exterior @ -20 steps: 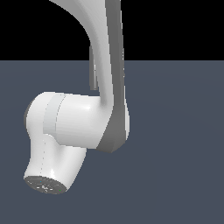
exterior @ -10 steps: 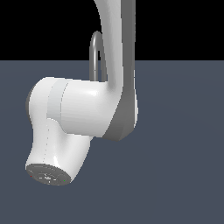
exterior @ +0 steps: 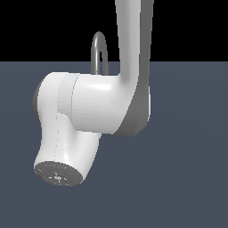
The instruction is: Turn on the faucet by rotating a designated handle.
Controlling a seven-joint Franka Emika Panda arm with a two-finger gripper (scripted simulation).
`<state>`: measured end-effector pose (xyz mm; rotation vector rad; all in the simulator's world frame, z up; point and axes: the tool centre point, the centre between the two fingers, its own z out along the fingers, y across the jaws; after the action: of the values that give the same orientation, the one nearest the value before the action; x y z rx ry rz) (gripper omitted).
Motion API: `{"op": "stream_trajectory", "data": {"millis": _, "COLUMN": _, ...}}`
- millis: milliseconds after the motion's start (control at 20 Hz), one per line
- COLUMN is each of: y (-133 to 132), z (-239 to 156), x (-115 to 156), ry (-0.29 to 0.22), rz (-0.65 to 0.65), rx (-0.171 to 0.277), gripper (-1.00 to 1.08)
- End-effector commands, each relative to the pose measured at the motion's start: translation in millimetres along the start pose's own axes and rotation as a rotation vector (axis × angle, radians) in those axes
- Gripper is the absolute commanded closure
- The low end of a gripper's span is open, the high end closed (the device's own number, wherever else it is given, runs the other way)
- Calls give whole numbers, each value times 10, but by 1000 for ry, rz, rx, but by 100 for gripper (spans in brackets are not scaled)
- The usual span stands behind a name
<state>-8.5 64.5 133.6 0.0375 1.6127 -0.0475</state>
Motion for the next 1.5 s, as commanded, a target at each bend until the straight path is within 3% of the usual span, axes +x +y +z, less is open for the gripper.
{"op": "stream_trajectory", "data": {"millis": 0, "y": -176, "z": 5, "x": -187, "ry": -28, "rz": 0, "rx": 19, "gripper": 108}}
{"op": "stream_trajectory", "data": {"millis": 300, "y": -339, "z": -2, "x": -331, "ry": -41, "rz": 1, "rx": 17, "gripper": 108}}
{"op": "stream_trajectory", "data": {"millis": 350, "y": -135, "z": -23, "x": -185, "ry": -13, "rz": 19, "rx": 18, "gripper": 108}}
{"op": "stream_trajectory", "data": {"millis": 1050, "y": -735, "z": -1, "x": -118, "ry": -41, "rz": 2, "rx": 17, "gripper": 108}}
{"op": "stream_trajectory", "data": {"millis": 1100, "y": -735, "z": -1, "x": -118, "ry": -41, "rz": 2, "rx": 17, "gripper": 108}}
{"op": "stream_trajectory", "data": {"millis": 1150, "y": -432, "z": -29, "x": -165, "ry": -44, "rz": 49, "rx": 67, "gripper": 108}}
{"op": "stream_trajectory", "data": {"millis": 1450, "y": -564, "z": -18, "x": -11, "ry": -43, "rz": 34, "rx": 52, "gripper": 108}}
